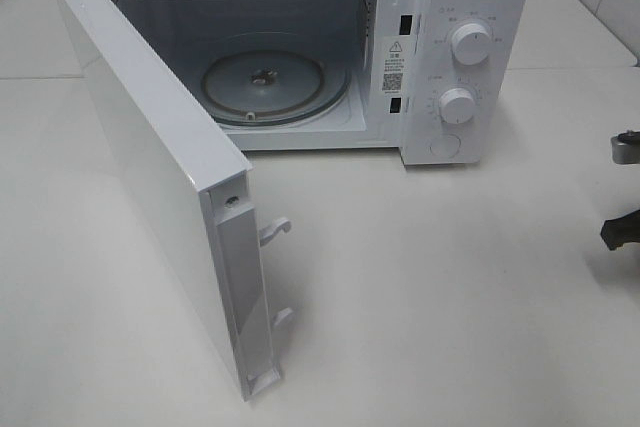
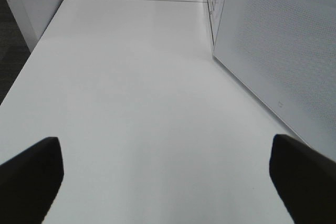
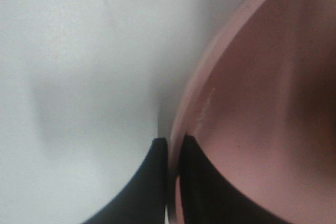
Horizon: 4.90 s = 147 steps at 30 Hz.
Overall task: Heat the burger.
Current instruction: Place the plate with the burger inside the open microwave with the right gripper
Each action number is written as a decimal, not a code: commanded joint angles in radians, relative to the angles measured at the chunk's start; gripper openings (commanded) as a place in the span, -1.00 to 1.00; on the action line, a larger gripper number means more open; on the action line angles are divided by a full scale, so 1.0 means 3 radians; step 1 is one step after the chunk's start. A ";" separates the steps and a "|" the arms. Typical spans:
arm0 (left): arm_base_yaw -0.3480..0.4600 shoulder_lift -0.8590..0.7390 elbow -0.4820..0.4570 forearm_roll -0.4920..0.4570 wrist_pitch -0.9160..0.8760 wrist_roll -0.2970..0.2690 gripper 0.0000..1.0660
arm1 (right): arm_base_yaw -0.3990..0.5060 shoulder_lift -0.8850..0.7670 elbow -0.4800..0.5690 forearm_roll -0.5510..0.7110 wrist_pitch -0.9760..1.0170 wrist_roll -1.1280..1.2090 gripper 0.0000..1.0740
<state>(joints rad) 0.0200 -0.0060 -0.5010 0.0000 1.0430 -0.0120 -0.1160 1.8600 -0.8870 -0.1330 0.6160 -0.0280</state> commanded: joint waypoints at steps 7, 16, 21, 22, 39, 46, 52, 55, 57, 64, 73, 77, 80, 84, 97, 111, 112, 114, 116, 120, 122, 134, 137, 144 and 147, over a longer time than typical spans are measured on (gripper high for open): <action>0.0000 -0.0050 0.0007 -0.0030 -0.0027 -0.0010 0.92 | 0.0293 -0.0190 0.0100 -0.0007 0.0397 -0.0117 -1.00; 0.0000 -0.0050 0.0007 -0.0030 -0.0027 -0.0010 0.92 | 0.0617 -0.0737 0.0347 -0.0120 0.0503 -0.0123 -1.00; 0.0000 -0.0050 0.0007 -0.0030 -0.0027 -0.0010 0.92 | 0.0867 -0.1040 0.0437 -0.0190 0.0670 -0.0130 -1.00; 0.0000 -0.0050 0.0007 -0.0030 -0.0027 -0.0010 0.92 | 0.0920 -0.1100 0.0463 -0.0197 0.0670 -0.0133 -1.00; 0.0000 -0.0050 0.0007 -0.0030 -0.0027 -0.0010 0.92 | 0.1907 -0.1847 0.0770 -0.0167 0.0940 -0.0467 -1.00; 0.0000 -0.0050 0.0007 -0.0030 -0.0027 -0.0010 0.92 | 0.1910 -0.1907 0.0770 -0.0237 0.0990 -0.0487 -1.00; 0.0000 -0.0050 0.0007 -0.0030 -0.0027 -0.0010 0.92 | 0.2260 -0.1907 0.0770 -0.0420 0.1073 -0.0870 -1.00; 0.0000 -0.0050 0.0007 -0.0030 -0.0027 -0.0010 0.92 | 0.2400 -0.1907 0.0770 -0.0480 0.1080 -0.0887 -1.00; 0.0000 -0.0050 0.0007 -0.0030 -0.0027 -0.0010 0.92 | 0.2500 -0.1907 0.0770 -0.0553 0.1087 -0.0880 -1.00; 0.0000 -0.0050 0.0007 -0.0030 -0.0027 -0.0010 0.92 | 0.2947 -0.1907 0.0770 -0.0907 0.1070 -0.0880 -1.00; 0.0000 -0.0050 0.0007 -0.0030 -0.0027 -0.0010 0.92 | 0.3287 -0.1907 0.0770 -0.1133 0.0840 -0.0880 -1.00; 0.0000 -0.0050 0.0007 -0.0030 -0.0027 -0.0010 0.92 | 0.3300 -0.1907 0.0770 -0.1343 0.0610 -0.0883 -1.00; 0.0000 -0.0050 0.0007 -0.0030 -0.0027 -0.0010 0.92 | 0.3300 -0.1907 0.0770 -0.1460 0.0487 -0.0897 -1.00; 0.0000 -0.0050 0.0007 -0.0030 -0.0027 -0.0010 0.92 | 0.3300 -0.1907 0.0770 -0.1580 0.0280 -0.1027 -1.00; 0.0000 -0.0050 0.0007 -0.0030 -0.0027 -0.0010 0.92 | 0.3300 -0.1840 0.0770 -0.1550 -0.0180 -0.1853 -1.00; 0.0000 -0.0050 0.0007 -0.0030 -0.0027 -0.0010 0.92 | 0.3290 -0.1530 0.0770 -0.1463 -0.0703 -0.2127 -1.00; 0.0000 -0.0050 0.0007 -0.0030 -0.0027 -0.0010 0.92 | 0.3290 -0.1463 0.0770 -0.1463 -0.0773 -0.2127 -1.00; 0.0000 -0.0050 0.0007 -0.0030 -0.0027 -0.0010 0.92 | 0.3290 -0.1427 0.0770 -0.1463 -0.0837 -0.2127 -1.00; 0.0000 -0.0050 0.0007 -0.0030 -0.0027 -0.0010 0.92 | 0.3290 -0.1410 0.0767 -0.1463 -0.0873 -0.2127 -1.00; 0.0000 -0.0050 0.0007 -0.0030 -0.0027 -0.0010 0.92 | 0.3267 -0.1307 0.0763 -0.1490 -0.1013 -0.2127 -1.00; 0.0000 -0.0050 0.0007 -0.0030 -0.0027 -0.0010 0.92 | 0.3247 -0.1287 0.0763 -0.1487 -0.1030 -0.2127 -1.00; 0.0000 -0.0050 0.0007 -0.0030 -0.0027 -0.0010 0.92 | 0.3163 -0.1117 0.0633 -0.1290 -0.1113 -0.2287 -1.00; 0.0000 -0.0050 0.0007 -0.0030 -0.0027 -0.0010 0.92 | 0.3163 -0.1040 0.0587 -0.1060 -0.1113 -0.2513 -1.00; 0.0000 -0.0050 0.0007 -0.0030 -0.0027 -0.0010 0.92 | 0.3123 -0.0933 0.0477 -0.0720 -0.1093 -0.2753 -1.00; 0.0000 -0.0050 0.0007 -0.0030 -0.0027 -0.0010 0.92 | 0.3123 -0.0893 0.0423 -0.0513 -0.1077 -0.3000 -1.00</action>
<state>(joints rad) 0.0200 -0.0060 -0.5010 0.0000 1.0430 -0.0120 0.8240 1.5940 -0.7350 -0.3180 0.3330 -0.8680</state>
